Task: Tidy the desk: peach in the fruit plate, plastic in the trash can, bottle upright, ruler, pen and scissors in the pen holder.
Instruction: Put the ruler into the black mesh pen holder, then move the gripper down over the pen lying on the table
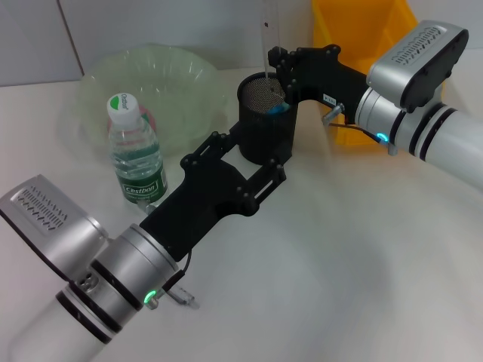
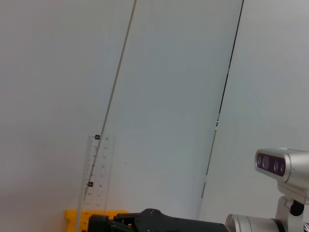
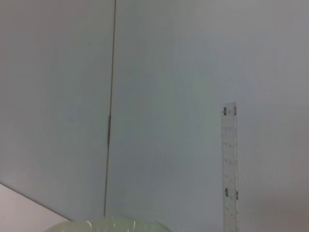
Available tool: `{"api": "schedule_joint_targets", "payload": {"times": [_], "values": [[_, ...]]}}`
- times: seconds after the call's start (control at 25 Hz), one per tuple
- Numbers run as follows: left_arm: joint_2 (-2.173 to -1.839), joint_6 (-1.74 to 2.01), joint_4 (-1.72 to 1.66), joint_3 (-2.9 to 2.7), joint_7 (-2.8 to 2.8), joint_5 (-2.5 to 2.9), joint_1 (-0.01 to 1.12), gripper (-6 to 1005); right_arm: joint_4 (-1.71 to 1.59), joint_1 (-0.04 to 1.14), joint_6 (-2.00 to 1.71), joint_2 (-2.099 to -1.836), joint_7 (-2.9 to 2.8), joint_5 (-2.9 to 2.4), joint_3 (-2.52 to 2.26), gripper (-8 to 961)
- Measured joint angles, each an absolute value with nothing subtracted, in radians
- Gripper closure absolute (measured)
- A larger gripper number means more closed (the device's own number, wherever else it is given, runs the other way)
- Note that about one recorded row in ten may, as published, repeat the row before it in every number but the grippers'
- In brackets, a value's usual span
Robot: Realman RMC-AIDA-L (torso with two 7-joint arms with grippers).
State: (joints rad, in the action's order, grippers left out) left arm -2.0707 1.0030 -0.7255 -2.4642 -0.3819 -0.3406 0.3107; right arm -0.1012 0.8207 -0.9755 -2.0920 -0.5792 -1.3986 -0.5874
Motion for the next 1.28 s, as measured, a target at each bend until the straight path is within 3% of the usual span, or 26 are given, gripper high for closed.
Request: {"api": "schedule_joint_targets", "payload": {"times": [0.6,0.8,1.0,1.28], "values": [[-2.072,1.003,-0.726,-2.460,-0.382,-0.341,0.315,288,-0.100,0.825,-0.952,-2.091,-0.578,-1.404,-0.587,945],[-2.072,1.003,-0.726,-2.459,-0.382,-0.342,0.314,287,-0.100,0.825,-0.951,-2.090,-0.581,-1.405,-0.587,885],[-2.072,1.003,-0.726,-2.459,-0.382,-0.342,0.312,286,-0.100,0.821,-0.963,-2.090,-0.585,-1.405,-0.587,730],[-2.070,1.003,-0.723,-2.459,-0.382,-0.342,0.310,284,-0.106,0.797,-1.014,-2.086,-0.660,-1.403,-0.588,689]]}}
